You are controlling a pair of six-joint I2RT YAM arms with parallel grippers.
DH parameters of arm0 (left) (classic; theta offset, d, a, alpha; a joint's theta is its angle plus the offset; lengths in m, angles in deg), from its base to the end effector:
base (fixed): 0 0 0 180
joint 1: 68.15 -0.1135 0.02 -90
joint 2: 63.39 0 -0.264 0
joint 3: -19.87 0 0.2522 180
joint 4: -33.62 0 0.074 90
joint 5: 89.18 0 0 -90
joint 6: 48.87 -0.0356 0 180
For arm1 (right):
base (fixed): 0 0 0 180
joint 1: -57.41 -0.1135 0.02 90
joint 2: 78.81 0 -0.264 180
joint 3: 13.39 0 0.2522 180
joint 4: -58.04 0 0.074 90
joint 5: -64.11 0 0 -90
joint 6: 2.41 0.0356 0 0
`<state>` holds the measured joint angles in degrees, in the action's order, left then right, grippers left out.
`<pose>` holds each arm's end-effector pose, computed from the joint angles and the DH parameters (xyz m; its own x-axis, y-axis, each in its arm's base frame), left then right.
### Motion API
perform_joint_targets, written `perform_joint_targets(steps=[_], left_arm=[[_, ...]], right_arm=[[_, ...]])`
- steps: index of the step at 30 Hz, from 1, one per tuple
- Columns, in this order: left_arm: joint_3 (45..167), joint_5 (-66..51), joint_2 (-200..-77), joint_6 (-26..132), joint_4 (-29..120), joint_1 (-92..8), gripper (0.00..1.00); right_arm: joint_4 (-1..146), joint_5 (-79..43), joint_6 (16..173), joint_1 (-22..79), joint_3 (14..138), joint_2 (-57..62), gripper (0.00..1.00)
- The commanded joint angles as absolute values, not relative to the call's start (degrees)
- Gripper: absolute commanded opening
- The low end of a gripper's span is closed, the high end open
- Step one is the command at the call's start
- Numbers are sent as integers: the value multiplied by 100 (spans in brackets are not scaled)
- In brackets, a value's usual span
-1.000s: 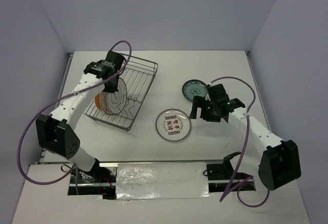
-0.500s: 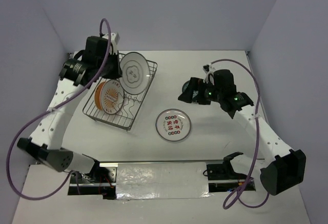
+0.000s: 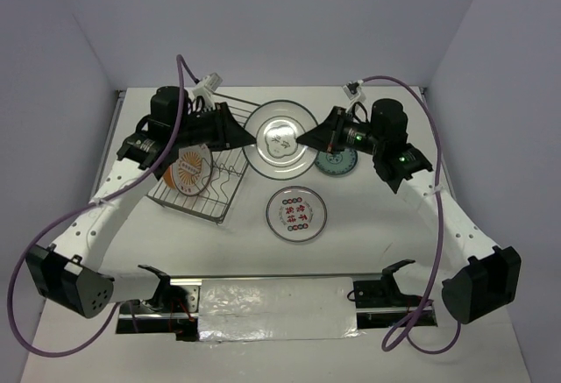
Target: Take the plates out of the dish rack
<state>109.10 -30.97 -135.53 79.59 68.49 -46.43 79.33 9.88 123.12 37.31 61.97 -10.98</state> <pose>0.2526 -0.1208 0.4071 -0.7076 -0.2872 -0.6456 0.4348 0.5432 -0.7182 0.2467 0.1124 0.3666 -0.6537 0.2629 -0.7097 -0.5310 0.5088 0.6776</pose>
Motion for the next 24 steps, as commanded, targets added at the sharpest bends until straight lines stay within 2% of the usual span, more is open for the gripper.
perform_joint_targets(steps=[1, 2, 3, 5, 6, 10, 14, 19, 22, 23, 24], left_arm=[[11333, -3147, -13519, 7798, 6607, -4653, 63], [11509, -2665, -13580, 7674, 7446, -4653, 85], [11702, -1547, -13625, 7551, 7907, -4661, 98], [12326, -442, -13791, 7190, 9099, -4662, 100], [12485, 546, -13835, 7093, 9428, -4670, 99], [12838, 2274, -13827, 6584, 10336, -4697, 100], [12715, 3034, -13634, 6460, 10662, -4714, 99], [12469, 3097, -13599, 6310, 10785, -4784, 100], [12250, 2965, -13494, 6266, 10742, -4785, 99], [12180, 2912, -13467, 6257, 10733, -4802, 100], [12057, 2886, -13449, 6223, 10715, -4802, 100]], right_arm=[[7294, 1007, 12512, 3710, 6049, -1262, 6], [7408, 684, 12460, 3711, 6014, -1385, 6], [7792, 515, 12363, 3711, 5996, -1447, 6], [8224, 182, 12091, 3745, 5970, -1474, 5], [8601, 136, 11959, 3754, 5856, -1474, 5], [9113, 74, 11677, 3781, 5276, -1448, 5], [9045, 214, 11545, 3781, 4408, -1413, 6], [8851, 311, 11440, 3781, 3878, -1176, 8], [8780, 338, 11378, 3781, 3693, -974, 17], [8771, 320, 11369, 3781, 3641, -921, 27], [8797, 285, 11326, 3781, 3632, -868, 44]])
